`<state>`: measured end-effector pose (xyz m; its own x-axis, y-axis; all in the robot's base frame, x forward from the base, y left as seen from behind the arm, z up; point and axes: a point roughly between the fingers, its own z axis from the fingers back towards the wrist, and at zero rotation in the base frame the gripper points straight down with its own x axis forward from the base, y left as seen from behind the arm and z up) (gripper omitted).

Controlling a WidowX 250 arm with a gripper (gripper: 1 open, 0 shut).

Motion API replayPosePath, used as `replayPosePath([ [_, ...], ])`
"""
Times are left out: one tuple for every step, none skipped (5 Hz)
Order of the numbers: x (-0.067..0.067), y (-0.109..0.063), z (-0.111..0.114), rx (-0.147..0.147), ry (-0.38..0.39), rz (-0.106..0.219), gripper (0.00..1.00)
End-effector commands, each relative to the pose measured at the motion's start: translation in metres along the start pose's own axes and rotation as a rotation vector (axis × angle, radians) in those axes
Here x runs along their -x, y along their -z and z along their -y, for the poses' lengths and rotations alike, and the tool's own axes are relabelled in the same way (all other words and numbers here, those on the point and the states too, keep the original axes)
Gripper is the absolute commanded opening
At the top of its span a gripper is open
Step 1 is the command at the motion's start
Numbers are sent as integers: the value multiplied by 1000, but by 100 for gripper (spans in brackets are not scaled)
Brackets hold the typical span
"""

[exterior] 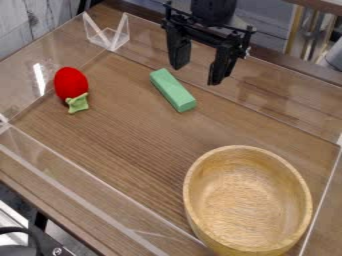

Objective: Move the red fruit to the right

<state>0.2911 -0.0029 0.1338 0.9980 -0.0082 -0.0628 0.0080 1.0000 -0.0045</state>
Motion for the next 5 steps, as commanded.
replayPosePath([
  [7, 5, -12, 6, -9, -33, 100],
  [16, 9, -29, 13, -30, -61, 100],
  [20, 13, -61, 22, -130, -45, 100],
  [30, 16, -110, 29, -231, 1, 100],
  [40, 11, -142, 37, -296, 40, 100],
])
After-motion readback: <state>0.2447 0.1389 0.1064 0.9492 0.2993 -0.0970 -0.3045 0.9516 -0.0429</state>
